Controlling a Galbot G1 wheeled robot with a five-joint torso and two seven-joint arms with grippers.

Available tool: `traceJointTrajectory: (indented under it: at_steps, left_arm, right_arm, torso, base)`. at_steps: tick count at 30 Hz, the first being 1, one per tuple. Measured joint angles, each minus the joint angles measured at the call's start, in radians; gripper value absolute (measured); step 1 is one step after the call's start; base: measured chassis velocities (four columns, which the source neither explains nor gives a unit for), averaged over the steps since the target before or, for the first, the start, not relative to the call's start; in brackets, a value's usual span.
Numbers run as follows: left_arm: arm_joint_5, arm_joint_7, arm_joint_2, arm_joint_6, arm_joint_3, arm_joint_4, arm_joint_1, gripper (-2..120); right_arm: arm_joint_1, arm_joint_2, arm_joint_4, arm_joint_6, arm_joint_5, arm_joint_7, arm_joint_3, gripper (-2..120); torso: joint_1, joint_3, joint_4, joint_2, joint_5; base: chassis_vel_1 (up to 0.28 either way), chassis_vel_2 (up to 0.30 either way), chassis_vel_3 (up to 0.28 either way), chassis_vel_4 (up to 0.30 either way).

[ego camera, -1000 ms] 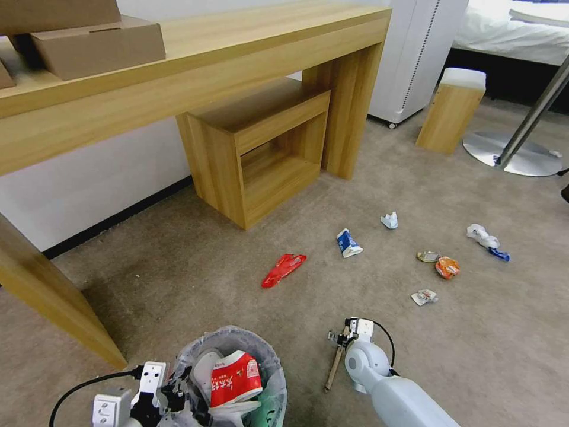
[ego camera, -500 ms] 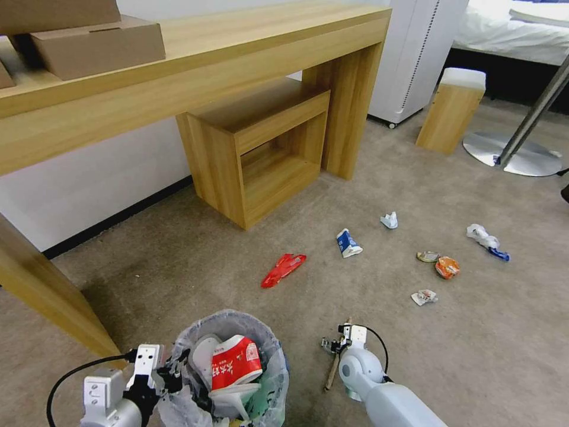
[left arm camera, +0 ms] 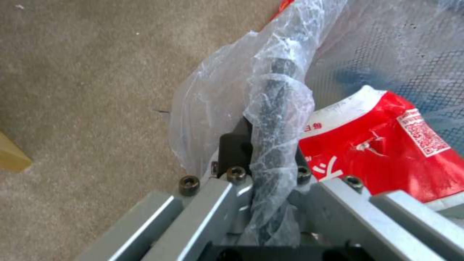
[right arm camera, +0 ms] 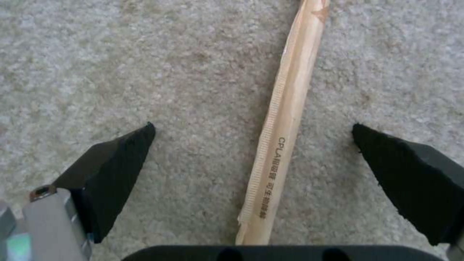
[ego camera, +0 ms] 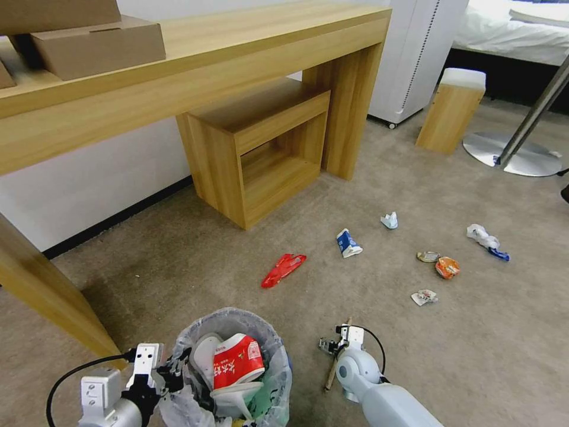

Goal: Pick up the trash bin and place the garbage on the floor into it.

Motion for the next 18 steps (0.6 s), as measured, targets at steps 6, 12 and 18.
traceJointTrajectory:
  at_steps: [6,12,18]
  left_arm:
    - [0.0,0.005,0.002,0.001,0.003,-0.007,0.002,0]
    - [0.005,0.007,0.001,0.001,0.009,-0.006,0.004,0]
    - [0.032,0.012,-0.002,0.001,0.023,-0.001,0.017,0]
  right_arm:
    - [0.002,-0.003,-0.002,0.005,-0.003,-0.001,0.0,99]
    - [0.002,0.001,-0.013,0.013,-0.017,0.001,0.0,99]
    - [0.003,0.003,-0.018,0.025,-0.034,0.007,0.0,82]
  torso:
    - [0.0,0.0,0.0,0.0,0.0001]
    - [0.0,0.0,0.0,0.0,0.0002]
    - [0.0,0.0,0.0,0.0,-0.0001]
  base:
    - [0.0,0.0,0.0,0.0]
    - [0.0,0.0,0.0,0.0]
    - [0.0,0.0,0.0,0.0]
